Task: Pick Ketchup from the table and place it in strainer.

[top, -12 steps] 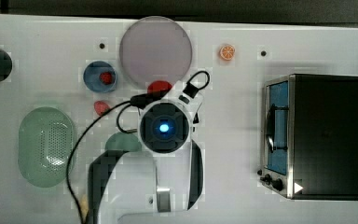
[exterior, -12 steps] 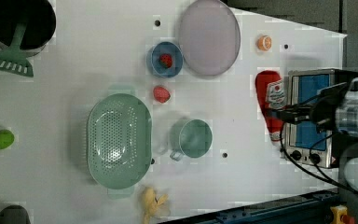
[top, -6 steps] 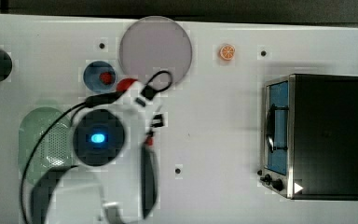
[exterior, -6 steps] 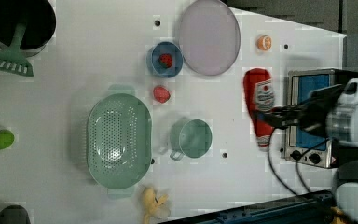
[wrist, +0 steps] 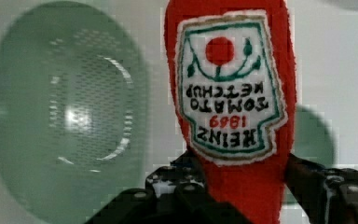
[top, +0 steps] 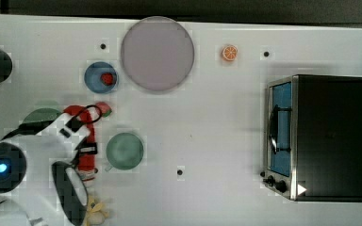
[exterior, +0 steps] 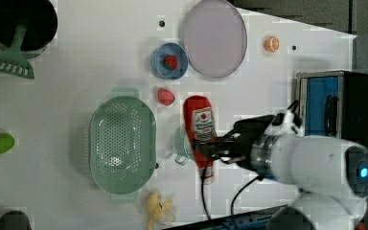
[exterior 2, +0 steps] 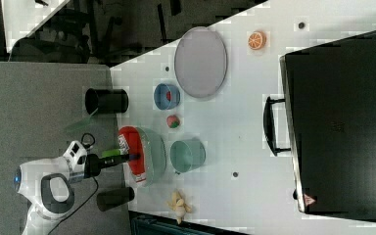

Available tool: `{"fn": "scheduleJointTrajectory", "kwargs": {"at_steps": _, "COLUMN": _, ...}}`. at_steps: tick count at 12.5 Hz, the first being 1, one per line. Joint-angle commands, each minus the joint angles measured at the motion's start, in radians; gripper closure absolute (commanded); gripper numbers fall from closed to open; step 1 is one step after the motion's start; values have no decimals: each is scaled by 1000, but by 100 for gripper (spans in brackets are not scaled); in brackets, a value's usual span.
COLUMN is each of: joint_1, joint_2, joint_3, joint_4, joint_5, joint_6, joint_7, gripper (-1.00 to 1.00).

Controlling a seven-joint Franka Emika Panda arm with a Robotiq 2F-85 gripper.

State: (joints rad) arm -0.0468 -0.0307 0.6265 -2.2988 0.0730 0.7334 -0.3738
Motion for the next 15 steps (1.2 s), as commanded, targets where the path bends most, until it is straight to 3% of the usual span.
{"fn": "scheduleJointTrajectory", "kwargs": {"at_steps": 1, "joint_1": 1, "joint_2": 69, "joint_3": 48, "joint_4": 32, "joint_5": 2, "joint_6": 112, "joint_7": 224, "gripper": -9}}
{"fn": "scheduleJointTrajectory", "kwargs": {"at_steps": 4, "joint_1": 11, "joint_2": 193, "joint_3": 101, "joint_4": 32, "joint_5": -2, "joint_6": 263, "joint_7": 329, "gripper": -9}}
{"fn": "scheduleJointTrajectory", "kwargs": {"at_steps": 9, "joint_1": 51, "joint_2": 375, "joint_3": 100, "joint_4": 30, "joint_5": -22, "joint_6": 452, "joint_7": 391, "gripper": -9}}
{"fn": "scheduleJointTrajectory", "kwargs": {"at_steps": 10, "joint_1": 54, "joint_2": 399, "joint_3": 97, "joint_4": 29, "joint_5": -28, "joint_6": 482, "joint_7": 391, "gripper": -18}}
{"fn": "scheduleJointTrajectory", "kwargs": {"at_steps": 14, "joint_1": 49, "joint_2": 410, "joint_3": 92, "joint_4": 33, "joint_5": -29, "joint_6": 502, "joint_7": 391, "gripper": -99}}
{"fn": "scheduleJointTrajectory", "kwargs": {"at_steps": 15, "joint_1": 42, "joint_2": 386, "joint_3": 87, "joint_4": 33, "joint_5": -27, "joint_6": 492, "joint_7": 393, "gripper": -100}}
